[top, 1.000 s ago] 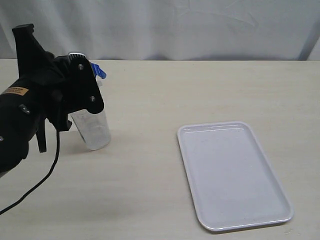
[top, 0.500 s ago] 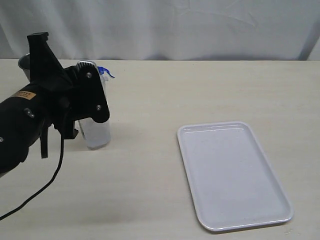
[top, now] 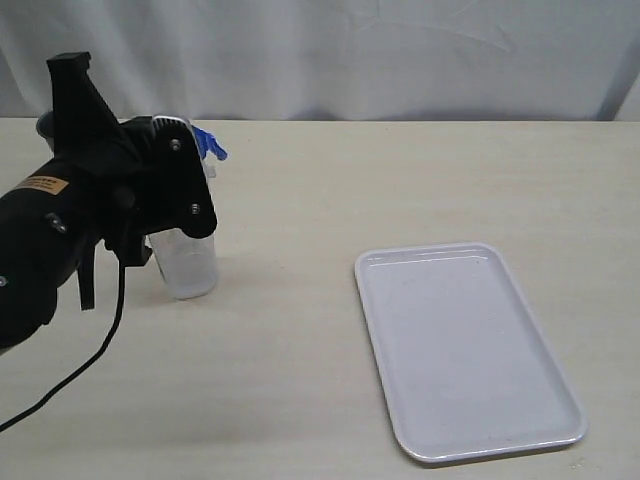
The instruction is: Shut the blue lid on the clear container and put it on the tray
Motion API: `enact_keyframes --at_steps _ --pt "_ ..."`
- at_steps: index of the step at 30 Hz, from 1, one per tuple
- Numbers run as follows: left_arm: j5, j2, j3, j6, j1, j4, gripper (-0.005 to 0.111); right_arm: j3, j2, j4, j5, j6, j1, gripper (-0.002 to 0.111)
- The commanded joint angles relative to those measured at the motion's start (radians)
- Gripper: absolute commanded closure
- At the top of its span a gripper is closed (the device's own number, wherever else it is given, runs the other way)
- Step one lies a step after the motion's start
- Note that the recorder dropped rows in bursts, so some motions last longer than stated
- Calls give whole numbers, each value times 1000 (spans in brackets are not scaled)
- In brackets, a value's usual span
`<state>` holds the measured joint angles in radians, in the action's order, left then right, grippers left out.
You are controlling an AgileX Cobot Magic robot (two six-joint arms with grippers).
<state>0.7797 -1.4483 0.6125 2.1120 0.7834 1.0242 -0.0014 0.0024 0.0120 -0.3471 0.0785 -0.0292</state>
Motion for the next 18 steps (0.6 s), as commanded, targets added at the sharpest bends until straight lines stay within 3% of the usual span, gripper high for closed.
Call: enact_keyframes --at_steps 1,18 --pt "57 0 -3 27 8 -21 107 1 -2 1 7 1 -4 104" --pt "150 29 -1 -2 8 -131 107 1 -2 1 7 1 -4 104"
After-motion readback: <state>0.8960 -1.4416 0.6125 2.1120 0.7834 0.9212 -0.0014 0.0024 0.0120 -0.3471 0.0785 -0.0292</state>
